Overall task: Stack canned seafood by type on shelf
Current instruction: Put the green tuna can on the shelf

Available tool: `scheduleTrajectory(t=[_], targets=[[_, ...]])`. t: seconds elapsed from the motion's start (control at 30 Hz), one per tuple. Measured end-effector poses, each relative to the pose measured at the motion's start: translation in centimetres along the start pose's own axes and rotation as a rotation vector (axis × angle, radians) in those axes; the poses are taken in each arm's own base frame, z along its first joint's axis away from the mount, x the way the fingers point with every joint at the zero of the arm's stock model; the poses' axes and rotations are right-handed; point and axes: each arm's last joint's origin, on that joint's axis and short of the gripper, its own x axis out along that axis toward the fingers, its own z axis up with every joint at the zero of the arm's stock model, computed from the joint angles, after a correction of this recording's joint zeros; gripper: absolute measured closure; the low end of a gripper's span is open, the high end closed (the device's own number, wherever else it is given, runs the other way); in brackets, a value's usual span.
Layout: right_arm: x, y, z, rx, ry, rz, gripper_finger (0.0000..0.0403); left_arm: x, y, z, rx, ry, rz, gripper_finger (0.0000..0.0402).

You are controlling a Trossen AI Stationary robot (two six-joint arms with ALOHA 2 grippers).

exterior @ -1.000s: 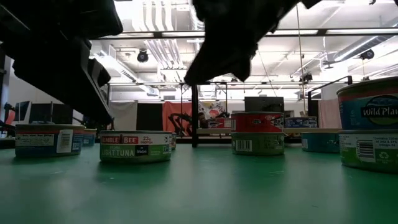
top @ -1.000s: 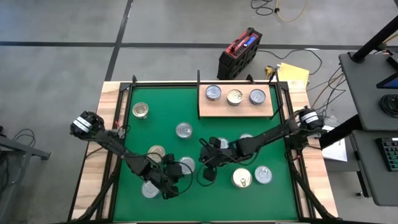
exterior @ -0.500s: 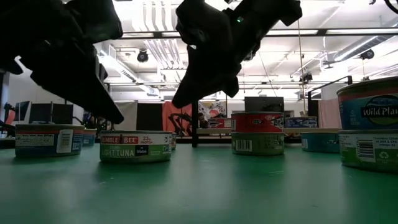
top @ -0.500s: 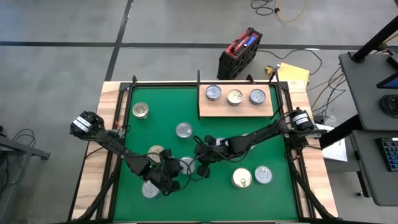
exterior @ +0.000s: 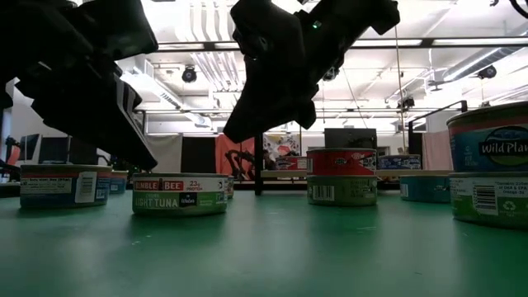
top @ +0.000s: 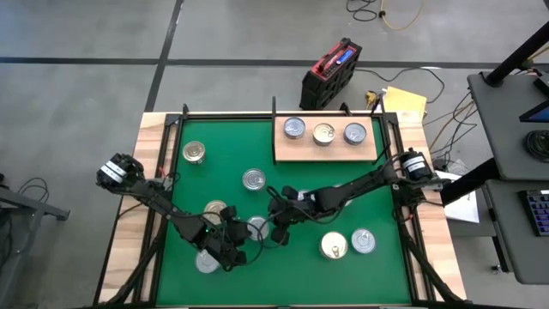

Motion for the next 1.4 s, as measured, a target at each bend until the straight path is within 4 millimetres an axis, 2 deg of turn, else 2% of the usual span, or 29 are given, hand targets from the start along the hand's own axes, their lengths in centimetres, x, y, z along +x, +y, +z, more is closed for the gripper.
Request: scheduleTrajectory(t=[0.27,0.57,0.77,1.03,1.4], targets=[[0.3,-0.1,-0.2,-0.017,-0.054,0.019,0.0276,0.3,0.2,-0.4,-0.012,-0.019,-0.016,0.0402],[0.5,-0.3,-0.7,-0.013,-0.057,0.020,0.0237,0.4,0.1,-1.1,-0.034,-0.043,-0.043,0.0402],[0.5,-0.3,-1.0,-0.009,-0.051,0.019,0.0218,0.1,-0.1,-1.4,-0.024,-0.064,-0.027,0.0402],[0.5,-0.3,-1.0,0.083,-0.053,0.023,0.0204,-0.3,-0.6,-1.8,-0.024,-0.077,-0.031,0.0402],[0.6,-0.3,-1.0,0.084,-0.053,0.023,0.0191,-0.3,-0.9,-2.2,-0.031,-0.082,-0.024,0.0402]])
